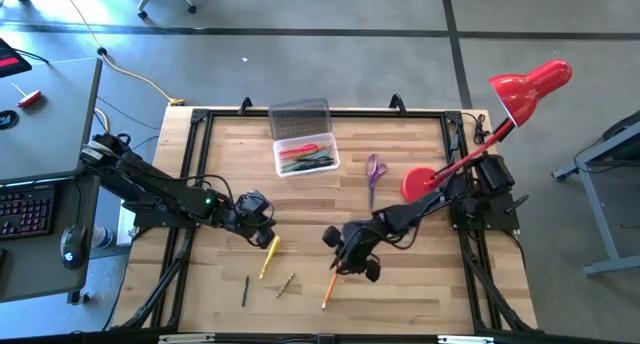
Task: Pick & place school supplies into a supply box
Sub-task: Put the yellow pencil into the supplies box
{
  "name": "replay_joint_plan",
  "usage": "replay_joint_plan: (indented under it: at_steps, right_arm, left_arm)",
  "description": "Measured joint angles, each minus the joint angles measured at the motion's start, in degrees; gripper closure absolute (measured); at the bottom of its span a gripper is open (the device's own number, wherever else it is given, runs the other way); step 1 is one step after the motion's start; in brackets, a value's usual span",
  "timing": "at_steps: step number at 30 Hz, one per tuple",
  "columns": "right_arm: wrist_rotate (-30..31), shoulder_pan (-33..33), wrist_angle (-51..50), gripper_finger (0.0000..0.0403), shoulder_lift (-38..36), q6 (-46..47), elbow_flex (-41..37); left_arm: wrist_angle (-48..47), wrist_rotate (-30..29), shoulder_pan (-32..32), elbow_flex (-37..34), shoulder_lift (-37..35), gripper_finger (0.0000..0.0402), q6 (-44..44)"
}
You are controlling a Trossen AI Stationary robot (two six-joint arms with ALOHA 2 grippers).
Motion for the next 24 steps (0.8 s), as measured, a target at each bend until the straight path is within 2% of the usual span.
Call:
replay_joint_plan:
  at_steps: [3, 9, 24]
  right_arm:
    - [-0.3, -0.37, 3.84, 0.0345, 0.0, 0.18, -3.31]
    - [-0.79, -0.95, 2.42, 0.0345, 0.69, 0.53, -5.54]
    - [-6.52, -4.97, 5.21, 0.0346, 7.47, -1.87, -5.4]
  left_arm:
    - [0.0, 0.16, 0.0, 0.0, 0.0, 0.0362, -1.07]
    - [0.0, 0.23, 0.02, 0.0, 0.0, 0.0362, -1.25]
    - [-0.02, 0.24, 0.01, 0.0, 0.0, 0.0362, -2.78]
